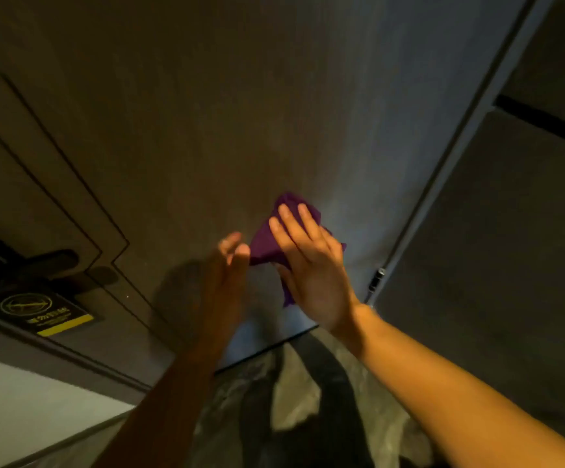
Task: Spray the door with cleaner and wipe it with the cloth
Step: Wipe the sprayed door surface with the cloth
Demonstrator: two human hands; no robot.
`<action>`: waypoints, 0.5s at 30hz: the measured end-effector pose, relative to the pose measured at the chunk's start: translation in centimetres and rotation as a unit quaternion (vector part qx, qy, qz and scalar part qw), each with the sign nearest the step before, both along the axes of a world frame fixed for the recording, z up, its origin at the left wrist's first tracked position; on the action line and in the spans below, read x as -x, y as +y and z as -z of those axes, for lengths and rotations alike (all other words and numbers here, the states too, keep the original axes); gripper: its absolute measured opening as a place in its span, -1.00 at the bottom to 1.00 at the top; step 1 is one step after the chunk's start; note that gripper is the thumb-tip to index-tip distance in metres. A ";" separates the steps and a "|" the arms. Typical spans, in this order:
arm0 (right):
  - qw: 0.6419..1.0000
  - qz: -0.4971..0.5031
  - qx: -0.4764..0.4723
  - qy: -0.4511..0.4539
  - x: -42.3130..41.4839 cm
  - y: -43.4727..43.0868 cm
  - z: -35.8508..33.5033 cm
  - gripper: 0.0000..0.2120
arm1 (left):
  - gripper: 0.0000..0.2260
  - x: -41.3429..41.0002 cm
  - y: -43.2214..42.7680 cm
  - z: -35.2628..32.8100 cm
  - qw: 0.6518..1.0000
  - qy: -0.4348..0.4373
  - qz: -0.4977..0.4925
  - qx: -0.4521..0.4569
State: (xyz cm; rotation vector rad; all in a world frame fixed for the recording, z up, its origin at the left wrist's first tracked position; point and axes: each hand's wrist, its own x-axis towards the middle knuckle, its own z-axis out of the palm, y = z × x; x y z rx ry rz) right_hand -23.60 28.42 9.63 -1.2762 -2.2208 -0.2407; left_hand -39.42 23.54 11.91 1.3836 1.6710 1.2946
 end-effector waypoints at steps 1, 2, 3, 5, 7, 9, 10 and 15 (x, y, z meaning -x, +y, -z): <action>1.000 0.010 0.016 0.007 -1.1 -1.5 -1.1 -0.39 | -0.55 -2.3 -0.8 -1.4 0.990 -0.112 0.046 0.076; 0.999 0.022 0.032 0.010 -2.4 -3.1 -2.3 -0.41 | -0.55 -4.2 -1.5 -2.4 0.962 -0.229 0.074 0.126; 0.998 0.036 0.052 0.015 -3.8 -4.9 -3.5 -0.43 | -0.55 -6.0 -2.3 -3.5 0.924 -0.337 0.084 0.156; 0.990 0.074 0.113 0.033 -6.5 -8.9 -6.2 -0.46 | -0.53 -8.9 -4.4 -5.5 0.865 -0.446 0.136 0.187; 0.973 0.133 0.185 0.037 -8.7 -13.5 -8.8 -0.43 | -0.55 -11.7 -7.0 -7.7 0.836 -0.463 0.191 0.224; 0.957 0.194 0.213 0.028 -10.5 -18.3 -10.8 -0.36 | -0.59 -14.4 -10.0 -9.0 0.810 -0.462 0.242 0.269; 0.950 0.221 0.218 0.030 -11.3 -20.7 -11.7 -0.33 | -0.62 -15.8 -11.6 -9.6 0.800 -0.453 0.276 0.280; 0.914 0.316 0.240 0.088 -15.8 -32.3 -15.3 -0.36 | -0.59 -21.3 -18.7 -10.9 0.753 -0.408 0.366 0.365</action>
